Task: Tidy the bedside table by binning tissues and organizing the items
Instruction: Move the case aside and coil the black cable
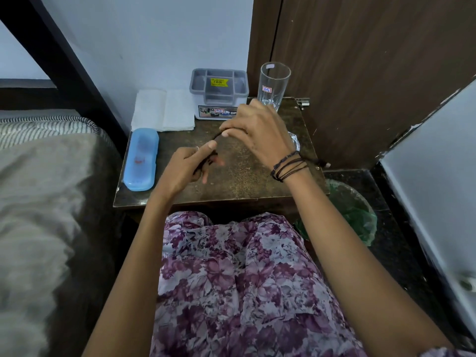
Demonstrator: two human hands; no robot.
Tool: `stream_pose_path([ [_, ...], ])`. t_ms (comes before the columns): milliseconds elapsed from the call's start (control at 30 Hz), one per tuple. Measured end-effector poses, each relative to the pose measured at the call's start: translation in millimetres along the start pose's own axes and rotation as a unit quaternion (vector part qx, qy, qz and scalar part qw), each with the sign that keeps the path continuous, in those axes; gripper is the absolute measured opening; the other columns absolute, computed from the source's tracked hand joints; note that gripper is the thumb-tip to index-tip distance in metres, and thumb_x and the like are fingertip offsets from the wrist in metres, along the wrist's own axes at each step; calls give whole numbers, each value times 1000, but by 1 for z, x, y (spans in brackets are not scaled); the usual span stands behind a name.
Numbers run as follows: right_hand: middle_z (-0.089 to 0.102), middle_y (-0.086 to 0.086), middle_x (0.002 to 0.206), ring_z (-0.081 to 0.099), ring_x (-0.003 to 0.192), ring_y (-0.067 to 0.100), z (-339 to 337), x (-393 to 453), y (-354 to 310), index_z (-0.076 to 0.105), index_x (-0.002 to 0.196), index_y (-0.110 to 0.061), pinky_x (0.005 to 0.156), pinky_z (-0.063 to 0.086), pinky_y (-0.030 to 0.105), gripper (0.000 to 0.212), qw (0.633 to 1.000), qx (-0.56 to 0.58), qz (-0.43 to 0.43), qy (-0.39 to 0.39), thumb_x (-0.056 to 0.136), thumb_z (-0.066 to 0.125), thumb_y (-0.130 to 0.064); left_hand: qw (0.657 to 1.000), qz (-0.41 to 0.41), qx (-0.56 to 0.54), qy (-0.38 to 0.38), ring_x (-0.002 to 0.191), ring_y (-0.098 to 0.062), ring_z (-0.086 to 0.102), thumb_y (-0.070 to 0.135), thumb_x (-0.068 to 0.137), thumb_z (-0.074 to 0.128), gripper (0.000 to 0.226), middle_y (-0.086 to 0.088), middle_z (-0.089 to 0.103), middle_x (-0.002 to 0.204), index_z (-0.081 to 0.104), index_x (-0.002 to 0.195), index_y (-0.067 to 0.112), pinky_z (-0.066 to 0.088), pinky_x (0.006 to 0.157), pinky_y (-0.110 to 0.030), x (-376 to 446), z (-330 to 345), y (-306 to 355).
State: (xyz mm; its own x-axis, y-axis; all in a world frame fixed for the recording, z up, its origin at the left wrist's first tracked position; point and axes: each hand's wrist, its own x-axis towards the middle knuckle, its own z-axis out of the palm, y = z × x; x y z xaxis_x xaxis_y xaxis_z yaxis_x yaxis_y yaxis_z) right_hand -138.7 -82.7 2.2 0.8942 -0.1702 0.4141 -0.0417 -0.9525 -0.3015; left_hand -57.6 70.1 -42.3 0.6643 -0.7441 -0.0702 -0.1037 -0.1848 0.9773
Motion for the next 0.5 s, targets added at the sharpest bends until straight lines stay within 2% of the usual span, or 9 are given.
stream_pose_path([
  [67,69,3,88,47,84,20,-2,0,8,70,105,-20,76,27,27,23,999,-30,14,25,86,60,-28,999,9,-37,-9,31,-7,24,34,93,51,42,1,38,29,65,57,18,20,39,-15,-5,-1,0],
  [133,72,2,95,51,89,24,-4,-1,15,70,107,-20,76,27,28,24,997,-31,49,57,86,59,-27,994,6,-112,-4,30,-4,20,35,92,48,46,5,31,28,56,49,22,17,37,-16,-8,-3,-1],
  [200,73,2,98,52,91,24,-4,-2,18,70,106,-18,77,36,29,23,992,-11,95,81,88,58,-25,979,-9,-203,-6,29,-2,17,40,90,42,46,9,27,31,50,48,23,13,35,-16,-10,-5,-3],
  [300,73,5,90,60,87,22,0,-6,14,71,98,-13,74,50,37,22,983,27,144,111,91,55,-26,945,-32,-325,-15,25,1,20,41,98,30,58,11,28,30,47,45,23,12,30,-15,-12,-3,-4],
  [367,72,7,81,66,75,20,6,-7,9,70,91,-8,70,56,39,20,964,128,183,146,91,56,-22,918,-40,-393,-28,22,0,23,44,97,24,61,11,30,30,45,44,23,14,27,-13,-12,1,0],
  [433,70,9,77,67,69,17,13,-6,3,66,87,-5,71,59,36,13,915,288,236,157,91,55,-11,891,-29,-450,-48,21,-1,26,47,91,27,57,11,33,31,45,43,22,16,25,-11,-12,5,4],
  [500,68,12,80,67,69,17,18,-5,0,61,83,-13,72,59,35,14,872,386,263,146,90,53,-4,872,-22,-486,-59,21,-2,28,48,93,23,61,10,35,33,45,43,21,18,26,-10,-12,8,4],
])
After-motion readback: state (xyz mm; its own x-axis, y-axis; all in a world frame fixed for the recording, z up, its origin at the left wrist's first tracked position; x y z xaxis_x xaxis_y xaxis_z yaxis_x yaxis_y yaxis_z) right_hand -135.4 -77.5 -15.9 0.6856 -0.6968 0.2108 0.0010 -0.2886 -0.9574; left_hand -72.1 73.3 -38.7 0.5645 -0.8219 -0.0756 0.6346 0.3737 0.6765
